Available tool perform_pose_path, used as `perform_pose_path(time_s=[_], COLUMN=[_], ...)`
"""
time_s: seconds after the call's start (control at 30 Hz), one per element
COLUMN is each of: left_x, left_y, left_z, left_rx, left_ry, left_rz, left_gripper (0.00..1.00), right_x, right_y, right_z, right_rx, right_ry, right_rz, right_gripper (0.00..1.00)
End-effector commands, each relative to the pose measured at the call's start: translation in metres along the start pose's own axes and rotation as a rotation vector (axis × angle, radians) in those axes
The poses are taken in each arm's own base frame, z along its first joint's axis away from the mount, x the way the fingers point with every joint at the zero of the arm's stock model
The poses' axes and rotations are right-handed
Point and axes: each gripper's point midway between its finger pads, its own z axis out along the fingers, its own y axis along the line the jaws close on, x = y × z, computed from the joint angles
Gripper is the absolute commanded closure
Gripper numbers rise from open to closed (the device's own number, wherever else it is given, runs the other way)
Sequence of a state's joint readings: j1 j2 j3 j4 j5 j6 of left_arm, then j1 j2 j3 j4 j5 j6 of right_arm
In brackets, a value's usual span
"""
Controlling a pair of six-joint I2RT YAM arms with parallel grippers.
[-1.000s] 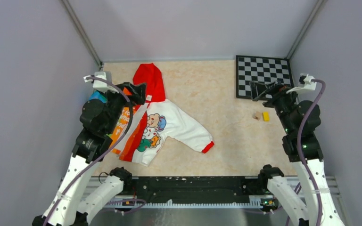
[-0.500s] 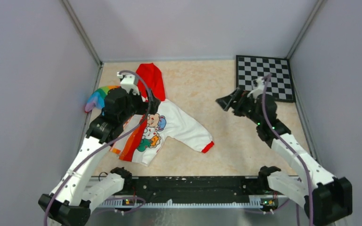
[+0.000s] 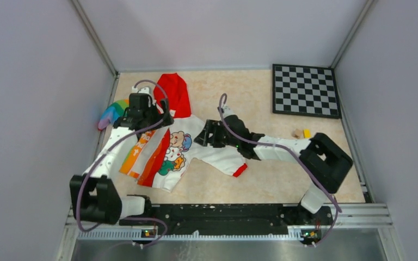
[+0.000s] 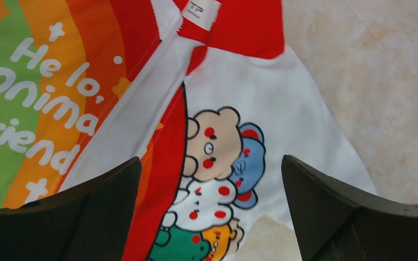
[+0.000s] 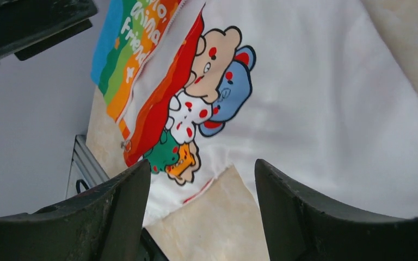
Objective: Zip up the jacket
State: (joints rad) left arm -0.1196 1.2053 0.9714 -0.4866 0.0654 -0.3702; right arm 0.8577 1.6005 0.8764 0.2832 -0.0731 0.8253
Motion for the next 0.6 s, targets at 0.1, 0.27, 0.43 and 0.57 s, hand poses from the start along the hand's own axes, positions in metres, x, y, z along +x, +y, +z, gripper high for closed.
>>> perform_pose_path(time_s=[0.1,0.27,0.43,0.57], left_x=[-0.038,-0.037,-0.034,-0.026], left_y=[0.018,0.033,0.041,0.046], left_z=[0.076,0.119,0.140,0.153], left_rx=[-0.087,-0.117,-0.120,-0.134], left_ry=[-0.030,-0.041,-0.050,-0.039], left_rz=[-0.137,-0.183,-0.178,-0.174], left_gripper=[0.00,0.00,0.00,0.00], right_x=[-0.003,0.015,0.026,0.028], right_y=[0.029,0.011,-0.012,-0.029], right_z=[0.058,0.069,0.068,0.069], right_rx=[-0.082,-0.022,0.048,0.096], right_ry=[0.014,0.099,0.123,0.141], right_rz=[0.009,-0.053,-0.091,-0.076], right_gripper=[0.34,0.36,0.36,0.36])
